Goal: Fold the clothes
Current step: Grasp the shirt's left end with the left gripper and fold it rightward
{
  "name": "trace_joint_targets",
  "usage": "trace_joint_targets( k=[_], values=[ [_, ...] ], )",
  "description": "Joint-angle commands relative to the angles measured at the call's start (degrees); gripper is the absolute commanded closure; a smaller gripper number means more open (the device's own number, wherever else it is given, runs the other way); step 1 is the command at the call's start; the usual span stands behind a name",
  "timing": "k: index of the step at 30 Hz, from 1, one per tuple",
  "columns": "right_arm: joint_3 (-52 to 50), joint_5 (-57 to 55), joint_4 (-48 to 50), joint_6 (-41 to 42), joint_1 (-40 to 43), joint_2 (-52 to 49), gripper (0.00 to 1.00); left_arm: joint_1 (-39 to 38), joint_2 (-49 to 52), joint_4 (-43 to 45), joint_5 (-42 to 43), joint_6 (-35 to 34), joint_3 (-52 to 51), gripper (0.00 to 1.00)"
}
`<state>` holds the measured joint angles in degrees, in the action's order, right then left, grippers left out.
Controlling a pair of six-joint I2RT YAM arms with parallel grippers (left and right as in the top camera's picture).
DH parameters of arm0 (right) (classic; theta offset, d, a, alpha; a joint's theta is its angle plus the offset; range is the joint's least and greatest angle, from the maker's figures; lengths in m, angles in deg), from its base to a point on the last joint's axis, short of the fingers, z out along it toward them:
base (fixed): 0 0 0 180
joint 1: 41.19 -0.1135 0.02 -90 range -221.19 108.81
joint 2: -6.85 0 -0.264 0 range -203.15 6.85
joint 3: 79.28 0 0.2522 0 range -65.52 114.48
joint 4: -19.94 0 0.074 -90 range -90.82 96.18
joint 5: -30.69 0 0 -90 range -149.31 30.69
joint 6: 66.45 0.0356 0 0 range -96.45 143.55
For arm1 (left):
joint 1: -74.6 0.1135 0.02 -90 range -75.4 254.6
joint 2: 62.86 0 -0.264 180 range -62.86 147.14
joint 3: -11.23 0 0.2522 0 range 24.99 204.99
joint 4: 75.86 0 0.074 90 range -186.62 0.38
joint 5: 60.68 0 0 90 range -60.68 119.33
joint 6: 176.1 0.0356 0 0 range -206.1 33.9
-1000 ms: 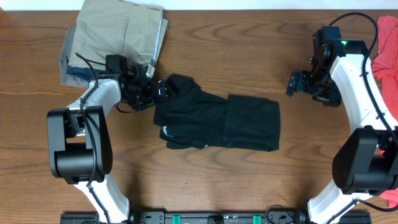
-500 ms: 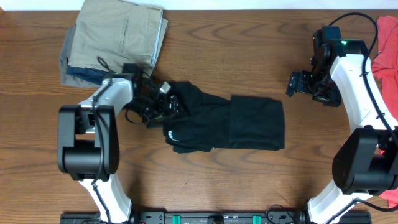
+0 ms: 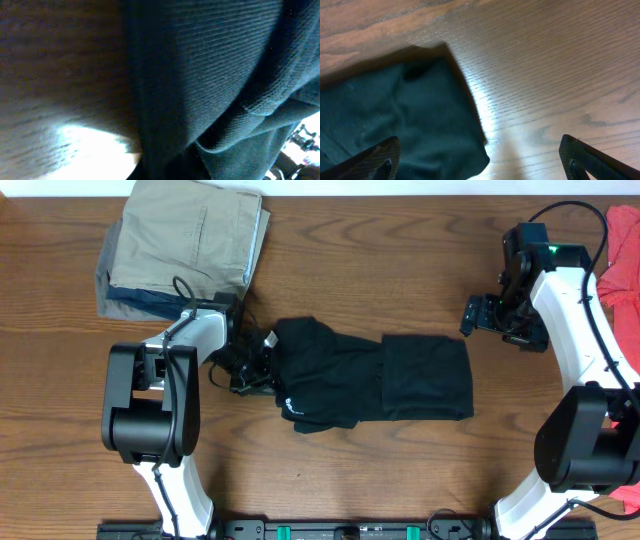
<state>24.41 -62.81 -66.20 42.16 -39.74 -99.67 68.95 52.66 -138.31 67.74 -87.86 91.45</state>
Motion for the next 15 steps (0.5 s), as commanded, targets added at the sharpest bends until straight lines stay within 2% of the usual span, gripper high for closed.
trace_joint_targets(
  k=[1, 8, 9, 10, 11, 12, 15],
  values=[
    [0.1, -0.8, 0.0, -0.7, 0.3, 0.4, 0.01, 0.1, 1.3, -0.4, -5.1, -1.4, -0.7, 0.94],
    [0.1, -0.7, 0.0, -0.7, 0.3, 0.4, 0.01, 0.2, -1.0, -0.6, -5.0, -2.7, -0.5, 0.94],
    [0.1, -0.7, 0.0, -0.7, 0.3, 0.4, 0.01, 0.2, -1.5, -0.6, -5.0, -2.7, -0.5, 0.83],
    [0.1, -0.7, 0.0, -0.7, 0.3, 0.4, 0.01, 0.2, -2.0, -0.5, -5.0, -2.6, -0.5, 0.45],
    [0.1, -0.7, 0.0, -0.7, 0.3, 0.4, 0.01, 0.2, -2.3, -0.3, -5.0, -2.6, -0.5, 0.12],
    [0.1, -0.8, 0.0, -0.7, 0.3, 0.4, 0.01, 0.2, -2.4, 0.0, -5.0, -2.6, -0.5, 0.02],
    [0.1, -0.7, 0.0, -0.7, 0.3, 0.4, 0.01, 0.2, -2.4, 0.8, -5.0, -1.9, -0.5, 0.02]
  ],
)
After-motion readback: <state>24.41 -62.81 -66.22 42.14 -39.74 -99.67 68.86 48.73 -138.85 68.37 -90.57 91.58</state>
